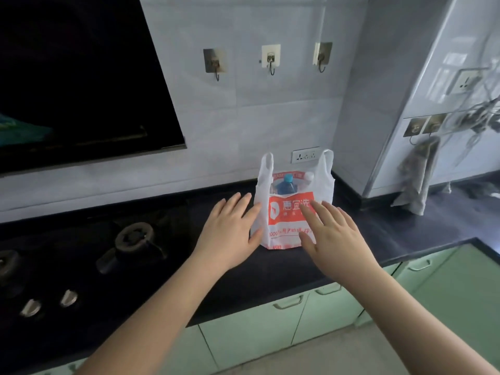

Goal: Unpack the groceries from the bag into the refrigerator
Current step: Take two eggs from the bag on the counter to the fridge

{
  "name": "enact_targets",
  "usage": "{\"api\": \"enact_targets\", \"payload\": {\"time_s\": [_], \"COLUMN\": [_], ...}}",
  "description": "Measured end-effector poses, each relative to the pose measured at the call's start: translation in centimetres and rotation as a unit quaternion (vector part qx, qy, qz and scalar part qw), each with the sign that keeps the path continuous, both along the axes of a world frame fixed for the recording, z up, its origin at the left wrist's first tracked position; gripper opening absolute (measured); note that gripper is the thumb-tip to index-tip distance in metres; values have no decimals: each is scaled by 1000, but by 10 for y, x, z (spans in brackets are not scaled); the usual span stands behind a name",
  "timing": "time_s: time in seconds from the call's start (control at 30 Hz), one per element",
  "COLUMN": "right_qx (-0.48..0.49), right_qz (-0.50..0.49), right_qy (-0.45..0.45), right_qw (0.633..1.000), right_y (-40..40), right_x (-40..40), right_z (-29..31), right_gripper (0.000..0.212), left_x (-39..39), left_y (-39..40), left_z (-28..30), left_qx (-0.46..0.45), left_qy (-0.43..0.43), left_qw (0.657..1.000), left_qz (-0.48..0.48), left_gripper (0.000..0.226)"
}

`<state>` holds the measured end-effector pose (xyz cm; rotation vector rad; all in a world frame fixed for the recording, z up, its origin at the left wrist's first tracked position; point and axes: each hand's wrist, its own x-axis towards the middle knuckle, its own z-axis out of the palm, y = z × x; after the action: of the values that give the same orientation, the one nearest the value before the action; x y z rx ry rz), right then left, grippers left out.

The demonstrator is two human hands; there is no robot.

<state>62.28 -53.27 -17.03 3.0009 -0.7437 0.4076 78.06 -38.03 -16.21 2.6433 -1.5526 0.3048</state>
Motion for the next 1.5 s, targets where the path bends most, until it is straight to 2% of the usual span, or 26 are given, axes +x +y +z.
{"api": "enact_targets", "payload": {"time_s": [0.3, 0.43, 0.6, 0.77, 1.0, 1.17, 1.27, 1.4, 1.5], "right_qx": [30, 5, 29, 42, 89, 113, 112, 106, 139], "right_qz": [-11, 4, 29, 56, 91, 66, 59, 57, 36], "right_qy": [43, 33, 29, 25, 26, 1, -6, -9, -22], "right_qw": [999, 999, 999, 997, 991, 991, 992, 993, 989], "right_y": [-65, -104, -156, -193, -215, -232, -237, -242, -243], "right_x": [24, 39, 58, 79, 110, 136, 157, 190, 212], "right_z": [-12, -15, -18, -30, -49, -57, -56, -58, -62], "right_gripper": [64, 64, 66, 67, 65, 58, 57, 65, 67], "left_x": [21, 30, 32, 44, 59, 76, 86, 109, 127], "left_y": [-77, -118, -174, -209, -235, -257, -265, -275, -280], "left_z": [-18, -26, -34, -46, -74, -86, -91, -94, -96], "left_qx": [8, 11, 42, 27, 37, 43, 14, -40, -43], "left_qy": [-20, -22, -13, 9, 36, 69, 83, 114, 117], "left_qw": [1000, 1000, 999, 999, 998, 996, 994, 991, 991], "left_qz": [-2, 12, 2, 44, 34, 41, 71, 65, 57], "left_gripper": [68, 67, 68, 68, 65, 65, 62, 59, 57]}}
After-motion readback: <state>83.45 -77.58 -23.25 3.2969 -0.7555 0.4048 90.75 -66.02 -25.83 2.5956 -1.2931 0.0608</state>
